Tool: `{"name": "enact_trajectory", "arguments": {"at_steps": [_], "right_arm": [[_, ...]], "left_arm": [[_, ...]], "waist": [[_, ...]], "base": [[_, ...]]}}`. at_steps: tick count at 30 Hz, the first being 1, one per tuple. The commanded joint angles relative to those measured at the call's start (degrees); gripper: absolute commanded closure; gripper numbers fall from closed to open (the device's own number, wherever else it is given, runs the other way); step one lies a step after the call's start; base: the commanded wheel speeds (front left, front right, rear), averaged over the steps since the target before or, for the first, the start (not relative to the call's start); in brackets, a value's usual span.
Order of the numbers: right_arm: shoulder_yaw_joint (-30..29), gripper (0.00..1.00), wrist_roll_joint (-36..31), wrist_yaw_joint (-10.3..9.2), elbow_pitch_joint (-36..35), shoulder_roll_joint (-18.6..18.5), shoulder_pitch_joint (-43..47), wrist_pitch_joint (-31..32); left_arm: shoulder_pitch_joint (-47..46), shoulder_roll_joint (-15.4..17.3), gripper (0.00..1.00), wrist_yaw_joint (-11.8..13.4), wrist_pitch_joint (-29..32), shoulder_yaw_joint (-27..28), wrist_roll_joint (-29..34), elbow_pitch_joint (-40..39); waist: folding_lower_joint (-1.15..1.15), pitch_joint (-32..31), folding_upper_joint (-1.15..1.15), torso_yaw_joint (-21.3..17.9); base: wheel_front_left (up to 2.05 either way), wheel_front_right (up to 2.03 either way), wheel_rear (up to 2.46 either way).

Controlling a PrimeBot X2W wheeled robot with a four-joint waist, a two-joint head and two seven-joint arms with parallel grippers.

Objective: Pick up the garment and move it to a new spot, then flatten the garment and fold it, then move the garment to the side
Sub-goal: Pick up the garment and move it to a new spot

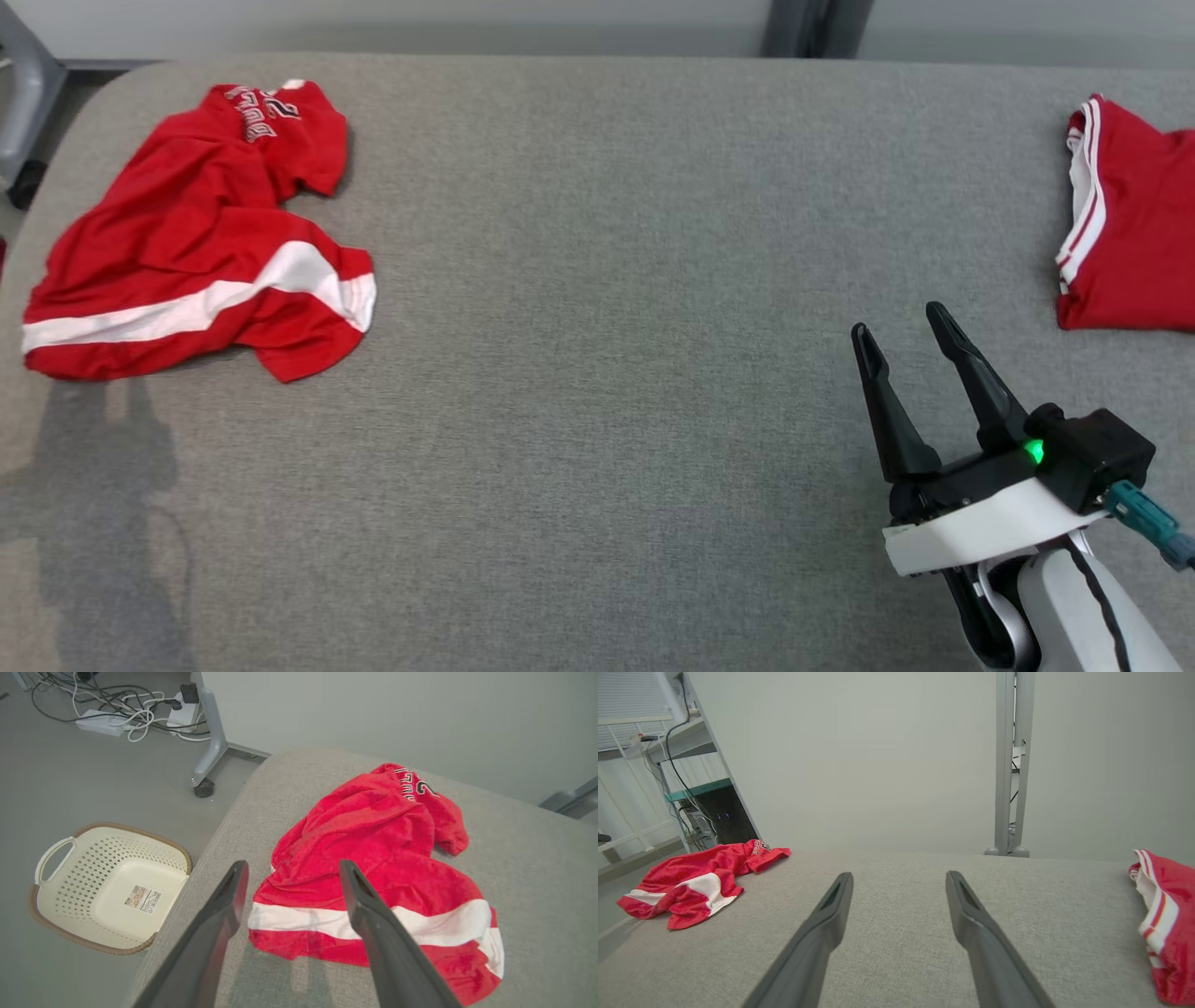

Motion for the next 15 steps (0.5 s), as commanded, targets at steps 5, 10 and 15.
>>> {"name": "enact_trajectory", "arguments": {"at_steps": [5, 10, 15], "right_arm": [[0.3, 0.0, -0.4, 0.03, -0.4, -0.1, -2.6, -0.2], [0.2, 0.0, -0.6, 0.03, -0.6, 0.2, -3.3, -0.2], [-0.1, 0.0, -0.6, 0.03, -0.7, 0.0, -3.4, -0.2]], "left_arm": [[-4.0, 3.5, 0.0, 0.6, 3.5, 0.4, -0.6, 9.6], [-5.5, 5.5, 0.0, 0.5, 6.0, 0.2, -0.9, 16.8], [-6.8, 6.2, 0.0, -0.7, 8.1, -0.8, -1.6, 21.1]], "waist": [[0.0, 7.1, 0.0, -5.8], [0.0, 8.3, 0.0, -7.5], [0.0, 8.6, 0.0, -8.0]], "base": [[0.0, 0.0, 0.0], [0.0, 0.0, 0.0], [0.0, 0.0, 0.0]]}}
